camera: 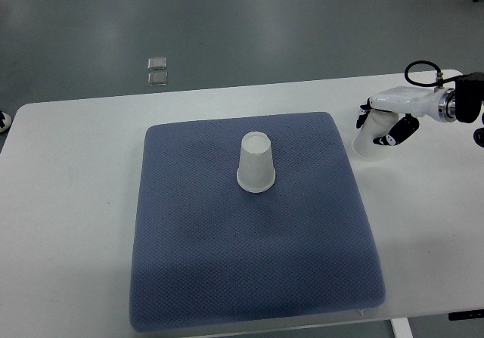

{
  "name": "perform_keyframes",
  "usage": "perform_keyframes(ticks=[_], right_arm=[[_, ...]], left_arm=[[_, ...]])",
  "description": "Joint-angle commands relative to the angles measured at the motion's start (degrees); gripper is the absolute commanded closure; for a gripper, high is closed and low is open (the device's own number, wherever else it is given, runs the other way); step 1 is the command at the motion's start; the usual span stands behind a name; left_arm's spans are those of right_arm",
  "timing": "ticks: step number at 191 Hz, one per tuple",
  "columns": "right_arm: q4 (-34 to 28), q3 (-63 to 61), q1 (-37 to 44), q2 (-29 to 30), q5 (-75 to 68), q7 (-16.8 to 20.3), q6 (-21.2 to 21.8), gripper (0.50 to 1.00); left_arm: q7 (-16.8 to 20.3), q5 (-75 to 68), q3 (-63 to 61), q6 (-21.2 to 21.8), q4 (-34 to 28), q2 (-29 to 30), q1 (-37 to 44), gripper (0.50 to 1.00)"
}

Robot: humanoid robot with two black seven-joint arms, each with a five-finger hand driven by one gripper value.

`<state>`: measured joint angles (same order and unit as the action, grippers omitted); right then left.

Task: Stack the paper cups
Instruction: 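Lift the cup and lower it onto the cup on the pad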

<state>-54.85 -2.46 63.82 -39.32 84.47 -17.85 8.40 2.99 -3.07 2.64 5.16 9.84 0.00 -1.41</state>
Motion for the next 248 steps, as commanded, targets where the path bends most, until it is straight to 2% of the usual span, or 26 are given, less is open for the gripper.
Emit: perform_keyframes(ticks=[1, 31, 80, 122, 181, 248], right_arm=[[-0.4, 0.0, 2.1, -0.5, -1.0, -1.1, 1.4, 0.92], [-2.2, 0.0, 6.8, -0.4, -1.2, -1.8, 4.5, 0.92], [-10.5, 0.0, 14.3, 0.7, -5.1, -2.8, 10.1, 0.92], [-11.4, 0.0, 18.8, 6.4, -5.5, -2.9, 13.7, 0.92], [-11.1, 0.8, 20.6, 13.1, -5.5, -2.9, 15.1, 0.92], [-7.8, 0.8, 19.4, 15.3, -5.4, -2.8, 14.4, 0.92]], left_arm=[[0.0, 0.0, 0.0, -0.1, 0.0, 0.0, 0.0, 0.5], [0.0, 0.0, 0.0, 0.0, 0.0, 0.0, 0.0, 0.5], [0.0, 0.0, 0.0, 0.0, 0.0, 0.0, 0.0, 0.5], [0.0, 0.0, 0.0, 0.0, 0.0, 0.0, 0.0, 0.5], [0.0, 0.0, 0.0, 0.0, 0.0, 0.0, 0.0, 0.5], [0.0, 0.0, 0.0, 0.0, 0.0, 0.0, 0.0, 0.5]])
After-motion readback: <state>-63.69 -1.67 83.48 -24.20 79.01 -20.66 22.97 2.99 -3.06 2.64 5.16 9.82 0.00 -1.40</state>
